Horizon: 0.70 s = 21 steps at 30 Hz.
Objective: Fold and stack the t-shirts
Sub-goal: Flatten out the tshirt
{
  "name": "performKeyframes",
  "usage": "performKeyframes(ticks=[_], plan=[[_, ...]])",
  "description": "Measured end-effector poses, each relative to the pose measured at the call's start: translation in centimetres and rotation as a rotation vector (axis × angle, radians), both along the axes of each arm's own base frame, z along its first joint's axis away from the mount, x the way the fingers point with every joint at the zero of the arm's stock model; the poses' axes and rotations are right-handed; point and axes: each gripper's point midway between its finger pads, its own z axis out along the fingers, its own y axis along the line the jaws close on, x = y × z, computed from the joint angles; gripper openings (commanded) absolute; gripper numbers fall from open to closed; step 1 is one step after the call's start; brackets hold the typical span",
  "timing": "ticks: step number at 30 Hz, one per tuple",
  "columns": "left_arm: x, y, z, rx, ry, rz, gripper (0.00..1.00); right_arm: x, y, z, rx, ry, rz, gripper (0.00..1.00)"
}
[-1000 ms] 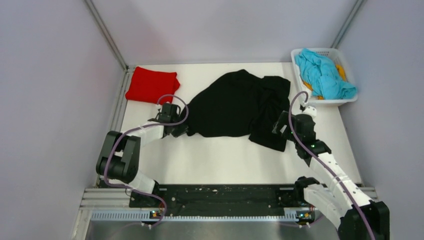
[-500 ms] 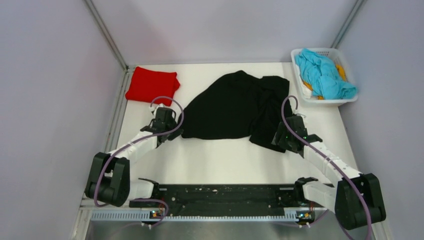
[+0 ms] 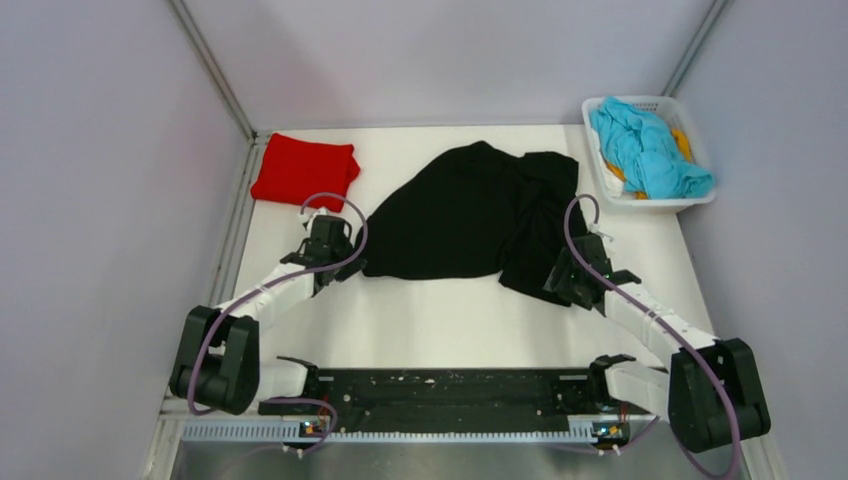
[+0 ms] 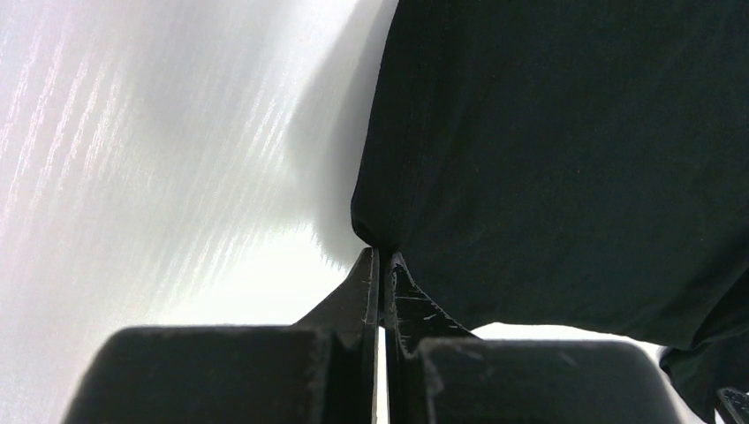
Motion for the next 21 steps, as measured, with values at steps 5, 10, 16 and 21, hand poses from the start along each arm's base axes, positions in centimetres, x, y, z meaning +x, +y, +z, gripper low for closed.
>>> performKeyframes(ticks=[5,10,16,21], plan=[[0.0,0.0,0.0,0.001,0.001,0.001,0.0,0.7,0.0,-0.1,-0.016,-0.012,-0.009,0.55],[0.0,0.1,0.0,0.006,-0.001,0.005,0.0,2.0,0.0,-0.4,-0.05,-0.03,-0.017,0.23],[0.0,0.1,0.5,0.002,-0.014,0.006,0.0,3.8,1.0,-0.3,-0.072,-0.059,-0.006,0.0],[0.1,0.2,2.3,0.001,-0.038,0.01,0.0,3.7,1.9,1.0,-0.068,-0.073,0.025,0.0]])
